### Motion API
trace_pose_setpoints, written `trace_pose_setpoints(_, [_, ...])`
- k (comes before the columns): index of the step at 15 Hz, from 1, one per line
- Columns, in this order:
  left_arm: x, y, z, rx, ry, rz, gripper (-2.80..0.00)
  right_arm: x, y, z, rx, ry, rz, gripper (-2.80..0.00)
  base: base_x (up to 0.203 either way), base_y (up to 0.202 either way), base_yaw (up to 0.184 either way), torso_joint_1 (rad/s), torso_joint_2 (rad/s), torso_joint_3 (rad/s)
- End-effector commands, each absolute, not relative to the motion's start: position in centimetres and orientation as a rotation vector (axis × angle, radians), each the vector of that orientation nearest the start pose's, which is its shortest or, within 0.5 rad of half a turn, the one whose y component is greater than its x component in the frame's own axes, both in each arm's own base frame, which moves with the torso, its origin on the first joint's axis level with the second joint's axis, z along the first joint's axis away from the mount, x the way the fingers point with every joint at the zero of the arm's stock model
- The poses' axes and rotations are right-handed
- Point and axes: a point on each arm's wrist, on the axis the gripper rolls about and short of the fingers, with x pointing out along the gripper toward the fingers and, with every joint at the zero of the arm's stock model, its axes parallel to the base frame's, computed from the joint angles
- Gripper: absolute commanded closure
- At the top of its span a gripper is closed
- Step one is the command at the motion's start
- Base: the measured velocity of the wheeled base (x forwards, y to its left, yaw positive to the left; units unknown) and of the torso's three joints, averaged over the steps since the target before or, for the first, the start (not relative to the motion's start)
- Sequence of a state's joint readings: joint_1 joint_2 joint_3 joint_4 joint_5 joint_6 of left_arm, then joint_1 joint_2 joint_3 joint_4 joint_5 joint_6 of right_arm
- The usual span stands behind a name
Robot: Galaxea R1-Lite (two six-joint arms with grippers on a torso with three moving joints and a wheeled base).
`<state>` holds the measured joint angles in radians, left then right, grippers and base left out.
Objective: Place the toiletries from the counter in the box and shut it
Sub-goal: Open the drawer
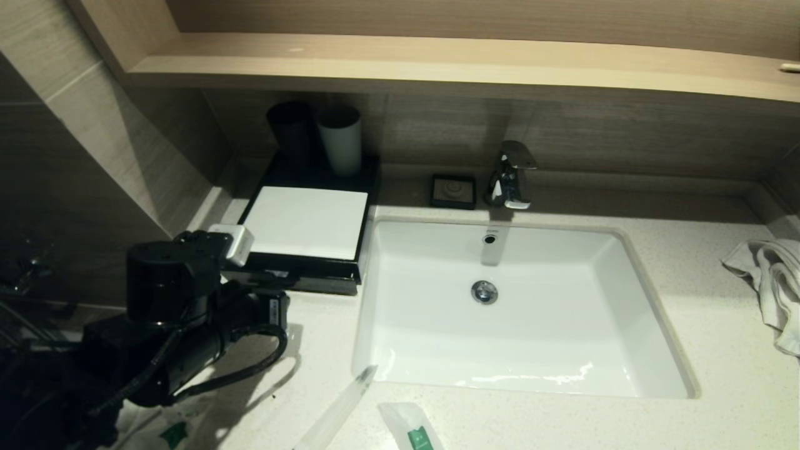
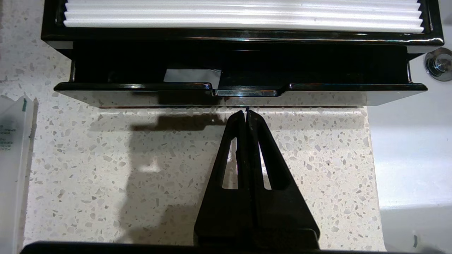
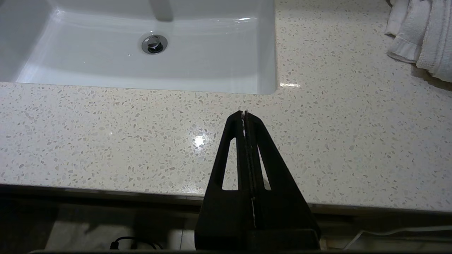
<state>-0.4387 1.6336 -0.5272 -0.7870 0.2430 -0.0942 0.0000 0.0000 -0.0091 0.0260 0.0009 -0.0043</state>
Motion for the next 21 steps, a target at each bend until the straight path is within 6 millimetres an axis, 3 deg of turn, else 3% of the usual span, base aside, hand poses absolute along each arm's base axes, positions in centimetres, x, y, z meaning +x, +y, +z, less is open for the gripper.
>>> trace_pose_setpoints(1, [24.1, -11.0, 14.4, -0.001, 0.311, -0.181, 0.00, -2.4, 0.0, 7.5, -0.005, 0.017, 0.000, 0.00, 0.000, 0.000, 0.000, 0.000, 0.00, 0.000])
trace_pose_setpoints(21, [25.7, -11.6, 14.4, -0.010, 0.304, -0.155, 0.00, -2.4, 0.0, 7.5, -0.005, 0.017, 0.001, 0.00, 0.000, 0.000, 0.000, 0.000, 0.00, 0.000])
